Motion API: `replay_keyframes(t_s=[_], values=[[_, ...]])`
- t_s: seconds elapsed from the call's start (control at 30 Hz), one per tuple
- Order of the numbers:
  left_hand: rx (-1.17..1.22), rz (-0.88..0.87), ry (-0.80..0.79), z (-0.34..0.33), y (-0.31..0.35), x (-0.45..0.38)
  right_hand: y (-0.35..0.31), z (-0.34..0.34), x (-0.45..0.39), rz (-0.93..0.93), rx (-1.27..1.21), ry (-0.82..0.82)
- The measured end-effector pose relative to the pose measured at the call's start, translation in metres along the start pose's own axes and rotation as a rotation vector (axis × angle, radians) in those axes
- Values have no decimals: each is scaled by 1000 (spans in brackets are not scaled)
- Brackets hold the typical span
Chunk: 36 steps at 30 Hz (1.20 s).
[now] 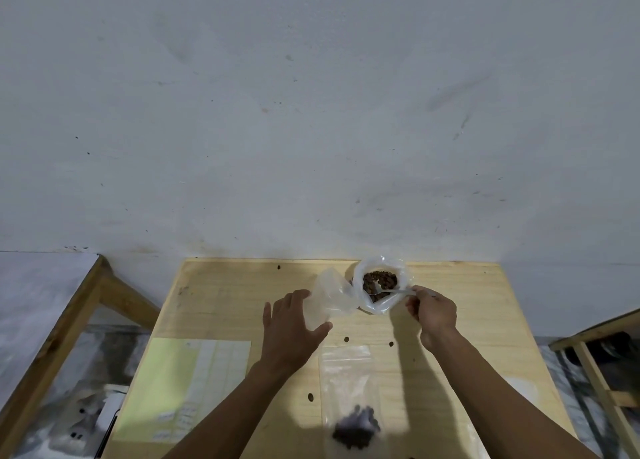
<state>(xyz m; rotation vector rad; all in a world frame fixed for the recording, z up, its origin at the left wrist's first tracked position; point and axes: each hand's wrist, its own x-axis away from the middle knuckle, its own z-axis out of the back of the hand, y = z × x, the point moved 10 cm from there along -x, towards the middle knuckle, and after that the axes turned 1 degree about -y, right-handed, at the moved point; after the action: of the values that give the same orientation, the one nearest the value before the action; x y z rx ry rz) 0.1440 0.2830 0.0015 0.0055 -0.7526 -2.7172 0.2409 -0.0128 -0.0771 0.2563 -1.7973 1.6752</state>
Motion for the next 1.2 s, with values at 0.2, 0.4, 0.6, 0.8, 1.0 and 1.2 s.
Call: replay_keyframes(t_s=[0.2,0.4,0.6,0.8,1.0,1.2], values=[[-14,-15,-19,-4,5,-6,-37,28,10,124,-29,38],[-63,-57,-59,-8,19,-14,-84,39,35,256,-23,-5],[-57,-79,-86,-9,36,-21,-106,24,68,389,51,-104],[-61,-100,-97,-9,42,-23,-104,-6,98,560,240,-226],[-63,-98,-100,-10,35,-20,-106,-20,110,692,329,-296],[-93,-75,-110,-14,26,-18,-119,-1,94,700,256,-157]])
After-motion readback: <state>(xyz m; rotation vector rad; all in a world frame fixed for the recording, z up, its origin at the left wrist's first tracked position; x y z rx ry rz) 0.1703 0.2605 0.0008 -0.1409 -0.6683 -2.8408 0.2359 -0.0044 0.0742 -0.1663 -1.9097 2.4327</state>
